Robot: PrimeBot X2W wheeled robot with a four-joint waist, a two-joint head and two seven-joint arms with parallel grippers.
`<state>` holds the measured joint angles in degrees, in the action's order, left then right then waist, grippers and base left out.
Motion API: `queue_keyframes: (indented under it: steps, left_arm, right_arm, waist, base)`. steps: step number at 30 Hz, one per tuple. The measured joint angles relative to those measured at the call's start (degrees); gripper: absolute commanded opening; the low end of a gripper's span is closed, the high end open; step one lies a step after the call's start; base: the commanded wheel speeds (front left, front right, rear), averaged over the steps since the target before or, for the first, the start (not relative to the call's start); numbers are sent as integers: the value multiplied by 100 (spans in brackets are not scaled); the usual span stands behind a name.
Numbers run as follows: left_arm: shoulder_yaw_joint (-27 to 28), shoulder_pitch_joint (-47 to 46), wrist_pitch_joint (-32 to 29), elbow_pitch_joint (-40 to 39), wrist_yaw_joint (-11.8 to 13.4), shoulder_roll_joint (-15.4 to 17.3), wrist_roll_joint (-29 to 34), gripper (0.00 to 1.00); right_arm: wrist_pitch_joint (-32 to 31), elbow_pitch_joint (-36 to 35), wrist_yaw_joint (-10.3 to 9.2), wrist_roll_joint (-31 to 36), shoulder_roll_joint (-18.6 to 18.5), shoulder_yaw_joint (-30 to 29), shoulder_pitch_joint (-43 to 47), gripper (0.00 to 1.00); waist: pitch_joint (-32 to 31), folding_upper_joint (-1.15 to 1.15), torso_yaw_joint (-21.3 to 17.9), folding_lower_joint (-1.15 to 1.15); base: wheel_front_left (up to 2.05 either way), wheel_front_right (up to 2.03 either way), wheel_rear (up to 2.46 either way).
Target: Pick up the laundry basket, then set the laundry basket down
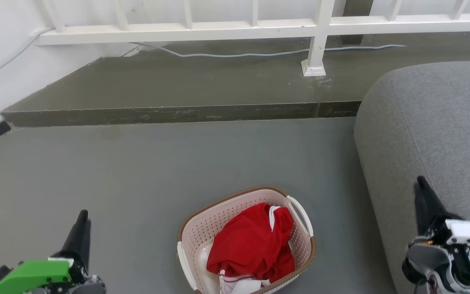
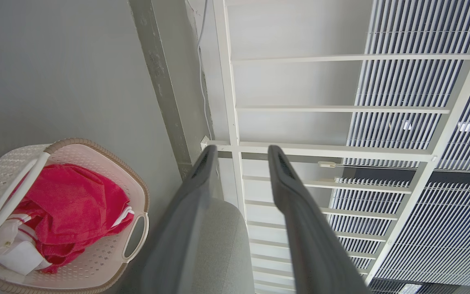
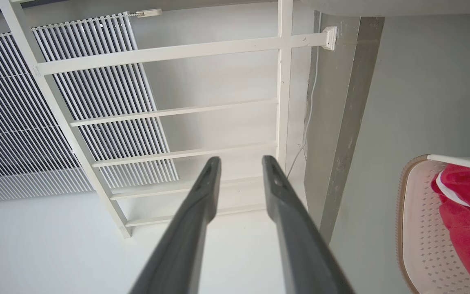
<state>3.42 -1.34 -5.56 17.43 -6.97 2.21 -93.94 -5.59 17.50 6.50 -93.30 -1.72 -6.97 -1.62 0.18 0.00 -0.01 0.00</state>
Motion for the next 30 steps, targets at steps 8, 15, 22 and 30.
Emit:
queue_keyframes:
  steps: [8,15,22,30]
  left_arm:
    - [-4,35,57,-8,0,-16,0,100]
    - [-48,19,163,-122,0,-16,85,100]
    - [-168,2,297,-183,0,-7,315,100]
    - [-330,-141,480,-345,0,90,697,100]
  right_arm:
    - [63,-9,0,13,4,-3,49,100]
    - [178,-67,0,172,-4,-2,49,100]
    - [316,-134,0,409,-66,34,47,100]
    - [513,-241,1,964,-225,187,30,100]
  waist:
    - [4,0,-1,0]
    - [13,0,0,0]
    - [24,0,4,0]
    - [45,0,10,0]
  base:
    - [0,0,0]
    - [0,0,0]
    - [0,0,0]
    - [0,0,0]
